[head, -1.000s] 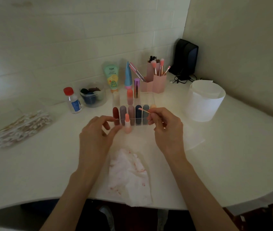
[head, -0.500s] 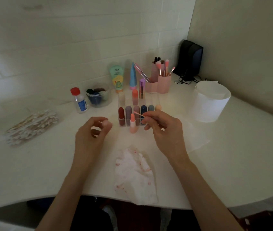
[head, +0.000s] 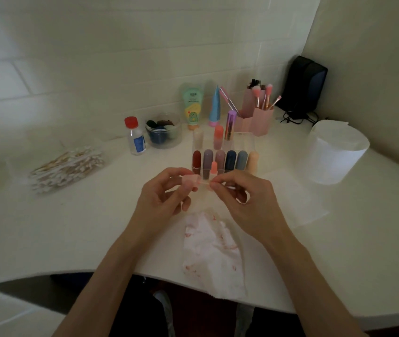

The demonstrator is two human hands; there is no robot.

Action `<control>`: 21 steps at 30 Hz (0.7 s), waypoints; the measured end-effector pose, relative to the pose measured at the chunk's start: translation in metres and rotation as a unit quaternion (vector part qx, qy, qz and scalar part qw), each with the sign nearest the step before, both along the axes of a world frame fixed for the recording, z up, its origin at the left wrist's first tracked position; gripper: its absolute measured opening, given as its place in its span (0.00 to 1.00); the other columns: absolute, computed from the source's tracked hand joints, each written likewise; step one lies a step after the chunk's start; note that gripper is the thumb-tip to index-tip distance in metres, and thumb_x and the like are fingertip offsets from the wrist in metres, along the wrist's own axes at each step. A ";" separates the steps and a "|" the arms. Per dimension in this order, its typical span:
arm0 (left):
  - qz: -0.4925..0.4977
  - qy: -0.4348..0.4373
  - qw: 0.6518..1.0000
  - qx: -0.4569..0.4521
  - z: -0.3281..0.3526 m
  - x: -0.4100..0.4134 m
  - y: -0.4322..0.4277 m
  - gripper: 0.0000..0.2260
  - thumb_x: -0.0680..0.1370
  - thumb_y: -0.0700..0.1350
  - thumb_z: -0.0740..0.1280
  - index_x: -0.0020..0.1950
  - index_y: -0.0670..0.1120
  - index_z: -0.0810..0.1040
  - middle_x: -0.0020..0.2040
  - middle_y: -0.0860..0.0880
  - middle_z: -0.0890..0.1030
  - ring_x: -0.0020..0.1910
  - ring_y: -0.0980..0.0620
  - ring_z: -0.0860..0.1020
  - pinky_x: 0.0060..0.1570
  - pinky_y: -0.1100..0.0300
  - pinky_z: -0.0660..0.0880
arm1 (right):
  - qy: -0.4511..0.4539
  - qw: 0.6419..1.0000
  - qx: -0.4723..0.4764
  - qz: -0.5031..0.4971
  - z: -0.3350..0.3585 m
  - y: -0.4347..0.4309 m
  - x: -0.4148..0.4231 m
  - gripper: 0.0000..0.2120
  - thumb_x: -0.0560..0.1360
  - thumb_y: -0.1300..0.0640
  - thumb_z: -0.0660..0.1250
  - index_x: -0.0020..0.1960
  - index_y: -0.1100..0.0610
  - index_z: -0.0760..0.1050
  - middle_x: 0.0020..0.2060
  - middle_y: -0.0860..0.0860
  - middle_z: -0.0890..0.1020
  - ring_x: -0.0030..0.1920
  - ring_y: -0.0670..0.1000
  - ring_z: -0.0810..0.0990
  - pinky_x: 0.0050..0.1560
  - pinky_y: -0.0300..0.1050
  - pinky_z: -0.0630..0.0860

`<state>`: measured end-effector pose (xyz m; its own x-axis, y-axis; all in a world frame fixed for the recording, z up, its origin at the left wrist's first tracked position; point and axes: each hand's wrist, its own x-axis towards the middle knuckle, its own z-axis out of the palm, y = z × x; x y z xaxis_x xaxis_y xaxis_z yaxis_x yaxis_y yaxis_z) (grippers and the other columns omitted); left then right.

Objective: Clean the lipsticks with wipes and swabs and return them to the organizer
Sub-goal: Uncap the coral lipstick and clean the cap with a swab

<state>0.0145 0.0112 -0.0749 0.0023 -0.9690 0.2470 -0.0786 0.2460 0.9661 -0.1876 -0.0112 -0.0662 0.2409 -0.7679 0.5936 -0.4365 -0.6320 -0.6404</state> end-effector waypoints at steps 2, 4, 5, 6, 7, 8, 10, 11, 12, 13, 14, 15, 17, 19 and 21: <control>-0.008 -0.009 1.000 -0.010 -0.001 -0.001 0.000 0.08 0.80 0.45 0.67 0.57 0.44 0.79 0.45 0.47 0.83 0.30 0.51 0.74 0.30 0.62 0.69 | 0.016 0.999 -0.024 -0.014 0.001 0.000 0.000 0.03 0.78 0.58 0.72 0.50 0.56 0.84 0.42 0.43 0.84 0.38 0.42 0.78 0.39 0.27 0.69; -0.011 -0.016 1.000 -0.017 -0.003 0.000 -0.001 0.08 0.80 0.45 0.67 0.56 0.43 0.79 0.46 0.47 0.83 0.30 0.50 0.75 0.29 0.62 0.68 | 0.031 0.998 -0.038 -0.028 0.001 0.001 0.000 0.03 0.78 0.58 0.73 0.50 0.56 0.84 0.42 0.41 0.82 0.37 0.37 0.76 0.40 0.25 0.68; -0.011 -0.022 1.000 -0.019 -0.003 0.000 -0.001 0.08 0.80 0.44 0.67 0.56 0.43 0.79 0.46 0.47 0.83 0.30 0.50 0.75 0.29 0.62 0.68 | 0.039 0.998 -0.042 -0.031 0.000 0.001 0.000 0.03 0.78 0.58 0.73 0.51 0.56 0.84 0.41 0.40 0.81 0.36 0.36 0.75 0.40 0.24 0.68; -0.011 -0.027 0.999 -0.022 -0.004 0.000 -0.002 0.08 0.80 0.43 0.67 0.56 0.42 0.79 0.47 0.47 0.83 0.30 0.50 0.76 0.29 0.62 0.68 | 0.048 0.997 -0.044 -0.033 -0.002 0.001 0.000 0.03 0.78 0.58 0.73 0.51 0.56 0.84 0.41 0.38 0.80 0.36 0.35 0.75 0.41 0.24 0.67; -0.011 -0.029 0.999 -0.024 -0.004 0.001 -0.002 0.08 0.80 0.43 0.67 0.57 0.42 0.79 0.47 0.47 0.83 0.31 0.49 0.76 0.29 0.63 0.68 | 0.058 0.997 -0.043 -0.033 -0.003 0.001 0.001 0.03 0.78 0.57 0.73 0.51 0.56 0.84 0.40 0.36 0.78 0.35 0.35 0.74 0.41 0.24 0.67; -0.010 -0.027 0.999 -0.027 -0.004 0.001 -0.002 0.08 0.80 0.43 0.67 0.57 0.41 0.79 0.47 0.47 0.83 0.31 0.49 0.76 0.29 0.63 0.68 | 0.068 0.996 -0.039 -0.032 -0.004 0.001 0.001 0.03 0.78 0.57 0.73 0.51 0.55 0.84 0.39 0.33 0.76 0.35 0.35 0.74 0.41 0.24 0.66; -0.002 -0.020 0.999 -0.028 -0.005 0.002 -0.003 0.07 0.80 0.42 0.67 0.56 0.41 0.79 0.47 0.48 0.83 0.30 0.48 0.76 0.29 0.63 0.67 | 0.081 0.996 -0.026 -0.024 -0.005 0.001 0.002 0.04 0.79 0.56 0.73 0.52 0.55 0.84 0.36 0.28 0.71 0.36 0.35 0.75 0.41 0.24 0.67; 0.003 -0.017 1.000 -0.026 -0.006 0.003 -0.004 0.06 0.81 0.41 0.67 0.56 0.42 0.79 0.46 0.48 0.83 0.30 0.48 0.77 0.29 0.64 0.67 | 0.084 0.996 -0.015 -0.019 -0.005 0.001 0.003 0.05 0.79 0.55 0.72 0.52 0.54 0.84 0.35 0.28 0.71 0.36 0.35 0.76 0.42 0.24 0.68; 0.007 -0.015 1.000 -0.024 -0.006 0.003 -0.004 0.05 0.81 0.40 0.67 0.56 0.42 0.79 0.46 0.48 0.83 0.30 0.48 0.77 0.29 0.64 0.67 | 0.086 0.996 0.000 -0.014 -0.005 0.001 0.004 0.05 0.79 0.54 0.72 0.52 0.54 0.84 0.35 0.28 0.71 0.37 0.35 0.76 0.42 0.24 0.69; 0.010 -0.015 1.000 -0.023 -0.007 0.004 -0.005 0.05 0.81 0.39 0.67 0.56 0.42 0.79 0.46 0.48 0.83 0.30 0.48 0.77 0.29 0.64 0.67 | 0.088 0.996 0.014 -0.009 -0.005 0.002 0.004 0.05 0.79 0.53 0.72 0.53 0.53 0.84 0.35 0.28 0.72 0.38 0.35 0.77 0.42 0.24 0.69; 0.013 -0.014 1.000 -0.023 -0.007 0.004 -0.005 0.05 0.81 0.39 0.67 0.56 0.42 0.80 0.46 0.47 0.83 0.30 0.48 0.77 0.29 0.65 0.67 | 0.090 0.996 0.025 -0.004 -0.006 0.002 0.005 0.06 0.79 0.53 0.71 0.53 0.52 0.84 0.36 0.29 0.73 0.39 0.36 0.77 0.42 0.25 0.70; 0.015 -0.014 0.999 -0.024 -0.007 0.004 -0.005 0.05 0.81 0.40 0.67 0.56 0.41 0.80 0.47 0.47 0.84 0.29 0.48 0.77 0.29 0.65 0.67 | 0.090 0.995 0.031 0.002 -0.006 0.003 0.006 0.05 0.79 0.53 0.71 0.53 0.52 0.84 0.36 0.30 0.74 0.39 0.38 0.77 0.42 0.25 0.70; 0.021 -0.015 0.999 -0.026 -0.007 0.004 -0.004 0.06 0.80 0.40 0.68 0.56 0.41 0.80 0.47 0.47 0.84 0.29 0.49 0.77 0.28 0.65 0.68 | 0.081 0.996 0.037 0.010 -0.005 0.005 0.007 0.05 0.79 0.53 0.71 0.53 0.52 0.84 0.36 0.32 0.76 0.38 0.40 0.77 0.41 0.27 0.71; 0.025 -0.016 0.999 -0.024 -0.008 0.004 -0.004 0.06 0.80 0.40 0.68 0.56 0.42 0.80 0.47 0.47 0.84 0.29 0.50 0.77 0.28 0.64 0.68 | 0.068 0.997 0.037 0.017 -0.005 0.006 0.007 0.05 0.79 0.54 0.71 0.53 0.52 0.84 0.34 0.36 0.77 0.37 0.42 0.77 0.40 0.28 0.71; 0.024 -0.015 0.999 -0.020 -0.009 0.004 -0.004 0.06 0.80 0.40 0.68 0.56 0.42 0.81 0.46 0.48 0.84 0.29 0.49 0.76 0.28 0.64 0.68 | 0.060 0.998 0.031 0.018 -0.004 0.006 0.007 0.05 0.80 0.53 0.70 0.53 0.52 0.83 0.34 0.39 0.78 0.36 0.44 0.77 0.39 0.28 0.71</control>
<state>0.0188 0.0074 -0.0836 0.0411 -0.9576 0.2852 -0.1199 0.2787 0.9529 -0.1803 -0.0049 -0.0698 0.3347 -0.7918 0.5109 -0.4904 -0.6094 -0.6230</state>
